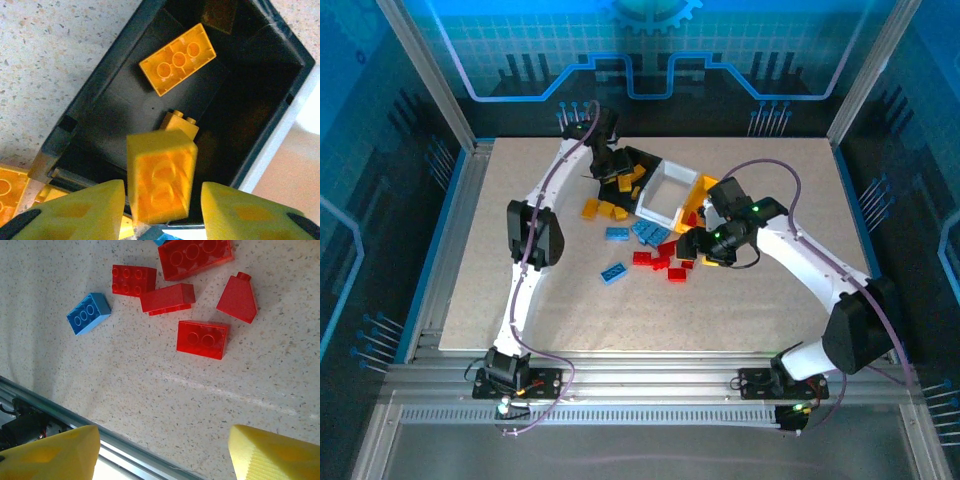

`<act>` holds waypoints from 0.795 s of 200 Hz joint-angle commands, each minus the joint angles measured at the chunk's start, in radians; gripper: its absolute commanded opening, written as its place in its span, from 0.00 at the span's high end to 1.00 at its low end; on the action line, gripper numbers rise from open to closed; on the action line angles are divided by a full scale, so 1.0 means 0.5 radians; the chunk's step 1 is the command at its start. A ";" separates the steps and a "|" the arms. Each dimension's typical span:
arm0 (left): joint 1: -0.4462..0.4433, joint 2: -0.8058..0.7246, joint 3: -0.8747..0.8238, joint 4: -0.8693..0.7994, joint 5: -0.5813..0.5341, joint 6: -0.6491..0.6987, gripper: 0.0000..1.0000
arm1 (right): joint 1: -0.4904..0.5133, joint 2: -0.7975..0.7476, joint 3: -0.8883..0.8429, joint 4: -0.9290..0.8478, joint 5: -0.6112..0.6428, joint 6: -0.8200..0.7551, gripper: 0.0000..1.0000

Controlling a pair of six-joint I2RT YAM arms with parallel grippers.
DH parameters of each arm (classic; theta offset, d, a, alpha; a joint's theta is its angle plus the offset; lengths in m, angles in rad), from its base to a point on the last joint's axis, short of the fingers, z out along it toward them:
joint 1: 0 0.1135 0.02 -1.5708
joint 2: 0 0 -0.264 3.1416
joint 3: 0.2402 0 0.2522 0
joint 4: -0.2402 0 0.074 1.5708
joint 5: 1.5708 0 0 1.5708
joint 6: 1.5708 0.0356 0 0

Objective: Sort the legos into containers by color

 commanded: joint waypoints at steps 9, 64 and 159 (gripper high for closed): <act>-0.021 -0.056 0.053 0.018 0.066 0.003 0.44 | -0.029 -0.027 -0.028 -0.039 0.005 -0.013 0.30; -0.078 -0.341 -0.174 -0.167 0.012 0.310 0.38 | -0.064 -0.023 0.023 -0.046 -0.028 -0.068 0.29; -0.671 -1.163 -1.873 0.040 -0.299 0.890 0.34 | -0.281 -0.198 -0.083 0.026 -0.100 -0.085 0.22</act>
